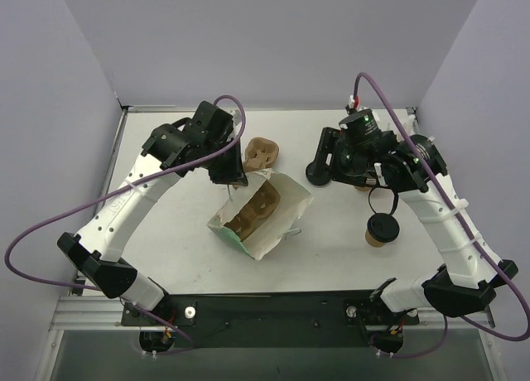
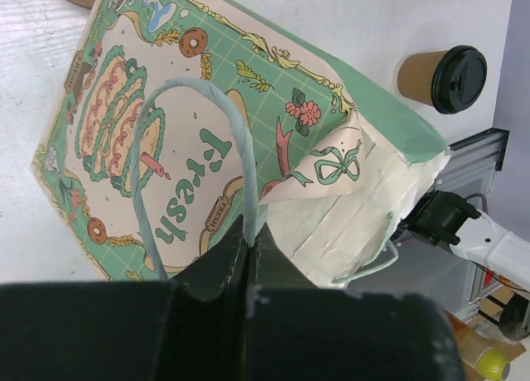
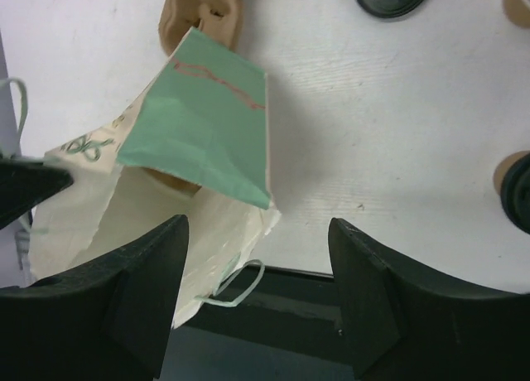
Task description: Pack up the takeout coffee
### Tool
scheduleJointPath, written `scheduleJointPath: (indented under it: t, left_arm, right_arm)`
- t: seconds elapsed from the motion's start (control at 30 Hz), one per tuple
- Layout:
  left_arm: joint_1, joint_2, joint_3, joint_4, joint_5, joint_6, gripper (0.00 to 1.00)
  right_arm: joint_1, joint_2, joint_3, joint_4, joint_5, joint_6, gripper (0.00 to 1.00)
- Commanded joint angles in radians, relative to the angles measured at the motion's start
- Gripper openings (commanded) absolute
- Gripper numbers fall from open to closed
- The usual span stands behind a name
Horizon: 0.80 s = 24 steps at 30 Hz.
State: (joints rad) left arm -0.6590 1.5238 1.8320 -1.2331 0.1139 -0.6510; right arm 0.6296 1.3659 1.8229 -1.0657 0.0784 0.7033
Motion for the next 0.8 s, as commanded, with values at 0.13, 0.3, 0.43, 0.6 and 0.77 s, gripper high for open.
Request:
scheduleJointPath:
  t: [0.13,0.3,0.43,0.6,0.77]
  left_arm:
    - [-0.002,-0.022,-0.019,0.070,0.013,-0.024,0.00]
    - [-0.002,-0.042,-0.060,0.095,0.021,-0.029,0.00]
    - [-0.004,-0.057,-0.086,0.118,0.017,-0.036,0.00]
    - [-0.004,-0.083,-0.123,0.144,0.012,-0.045,0.00]
    - [-0.004,-0.100,-0.145,0.156,0.009,-0.045,0.00]
  right_arm:
    - [0.148,0.030,0.012,-0.086,-0.034,0.099,0.61]
    - [0.180,0.036,-0.017,-0.100,-0.057,0.104,0.61]
    - [0.211,0.041,-0.069,-0.096,-0.069,0.125,0.60]
    - [0.243,0.082,-0.091,-0.083,-0.118,0.147,0.59]
    - [0.254,0.116,-0.103,-0.089,-0.117,0.186,0.54]
